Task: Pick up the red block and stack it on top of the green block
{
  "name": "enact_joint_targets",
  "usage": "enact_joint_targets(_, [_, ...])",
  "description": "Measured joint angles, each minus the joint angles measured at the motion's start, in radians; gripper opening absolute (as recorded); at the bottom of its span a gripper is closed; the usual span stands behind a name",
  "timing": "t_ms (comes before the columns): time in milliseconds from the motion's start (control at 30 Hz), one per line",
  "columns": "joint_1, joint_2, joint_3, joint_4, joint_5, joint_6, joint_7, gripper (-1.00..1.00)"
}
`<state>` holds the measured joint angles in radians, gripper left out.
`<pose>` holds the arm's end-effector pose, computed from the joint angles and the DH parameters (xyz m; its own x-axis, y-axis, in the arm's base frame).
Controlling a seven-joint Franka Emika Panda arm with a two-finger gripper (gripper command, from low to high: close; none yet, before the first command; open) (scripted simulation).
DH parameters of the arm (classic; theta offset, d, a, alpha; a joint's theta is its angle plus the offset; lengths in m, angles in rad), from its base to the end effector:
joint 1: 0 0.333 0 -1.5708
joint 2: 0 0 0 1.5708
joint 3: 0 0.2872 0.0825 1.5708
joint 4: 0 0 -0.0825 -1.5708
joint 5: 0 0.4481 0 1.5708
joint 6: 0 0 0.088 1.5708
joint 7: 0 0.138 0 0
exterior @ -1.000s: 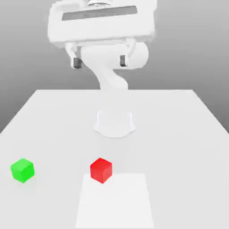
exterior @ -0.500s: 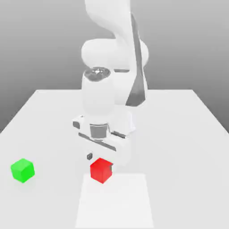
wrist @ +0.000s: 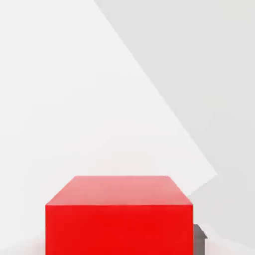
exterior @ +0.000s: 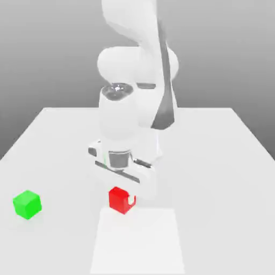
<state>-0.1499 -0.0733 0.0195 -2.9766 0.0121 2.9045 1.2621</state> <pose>0.3324 -0.0446 0.0716 0.1657 -0.9862 -0.0010 -0.9862 -0.1657 -0.0016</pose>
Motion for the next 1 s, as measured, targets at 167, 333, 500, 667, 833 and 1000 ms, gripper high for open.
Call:
enact_joint_targets(167, [-0.068,-0.061,-0.029,0.032,-0.027,-0.093,0.077,-1.0])
enact_joint_targets(333, [-0.164,-0.032,-0.092,0.109,-0.053,-0.141,0.195,-1.0])
enact_joint_targets(500, [-0.261,0.0,-0.16,0.188,-0.056,-0.187,0.301,-1.0])
enact_joint_targets(667, [-0.371,0.032,-0.212,0.266,-0.038,-0.233,0.392,-1.0])
enact_joint_targets(833, [-0.455,0.115,-0.227,0.321,0.009,-0.206,0.428,-1.0])
enact_joint_targets(1000, [-0.465,0.247,-0.184,0.331,0.077,-0.087,0.383,1.0])
